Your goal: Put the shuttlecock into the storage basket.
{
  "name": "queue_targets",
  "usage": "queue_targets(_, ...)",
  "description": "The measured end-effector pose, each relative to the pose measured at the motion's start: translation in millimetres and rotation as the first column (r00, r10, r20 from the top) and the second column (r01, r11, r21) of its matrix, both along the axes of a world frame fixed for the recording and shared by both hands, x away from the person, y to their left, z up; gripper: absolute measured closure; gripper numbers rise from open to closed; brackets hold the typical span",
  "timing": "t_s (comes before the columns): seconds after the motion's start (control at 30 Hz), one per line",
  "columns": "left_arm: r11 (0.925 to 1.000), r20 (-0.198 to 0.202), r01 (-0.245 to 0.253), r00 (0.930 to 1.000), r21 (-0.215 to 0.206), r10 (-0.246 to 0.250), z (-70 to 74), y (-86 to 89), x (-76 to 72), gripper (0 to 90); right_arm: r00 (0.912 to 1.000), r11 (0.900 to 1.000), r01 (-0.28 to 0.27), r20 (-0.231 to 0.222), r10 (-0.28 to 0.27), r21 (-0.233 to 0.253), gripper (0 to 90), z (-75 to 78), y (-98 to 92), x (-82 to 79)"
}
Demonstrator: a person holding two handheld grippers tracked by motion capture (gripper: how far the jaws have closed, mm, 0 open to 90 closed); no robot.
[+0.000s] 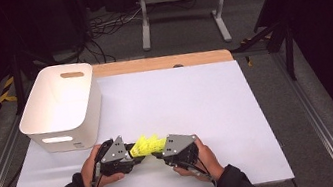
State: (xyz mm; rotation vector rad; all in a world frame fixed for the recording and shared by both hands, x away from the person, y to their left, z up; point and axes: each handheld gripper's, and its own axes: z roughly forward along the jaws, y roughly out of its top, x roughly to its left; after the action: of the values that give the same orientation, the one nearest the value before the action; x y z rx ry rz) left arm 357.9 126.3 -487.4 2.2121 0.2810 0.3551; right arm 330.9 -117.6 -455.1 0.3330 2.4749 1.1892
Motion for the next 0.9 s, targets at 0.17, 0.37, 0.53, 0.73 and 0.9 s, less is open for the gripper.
queue_targets(0.17,0.9999,0.002,-0.005,1.0000,0.013,0.005,-1.4,-3.9,1.8,53.3,0.9996,0.999,-0.013,0.024,0.014,-0.046,83.8,-0.7,3.3,-1.2)
queue_targets(0.37,0.9997,0.001,-0.003,1.0000,0.026,0.003,-2.8,-9.3,4.9,53.6,0.9983,0.996,-0.027,0.049,0.031,-0.086,83.3,8.7,7.3,-1.8)
queue_targets(0.53,0.9999,0.008,0.000,1.0000,0.015,0.000,-2.9,-13.6,6.3,52.9,0.9972,0.993,-0.044,0.055,0.050,-0.105,82.7,20.7,11.5,-0.7)
queue_targets(0.73,0.9999,0.014,-0.007,0.9999,0.013,0.007,-2.7,-16.9,8.5,50.9,0.9963,0.985,-0.077,0.027,0.082,-0.151,79.6,27.8,21.9,1.6)
queue_targets(0.9,0.9999,0.030,-0.014,0.9994,-0.010,0.014,-1.1,-16.1,8.7,51.0,0.9947,0.982,-0.099,0.011,0.102,-0.160,75.3,33.3,31.2,3.0)
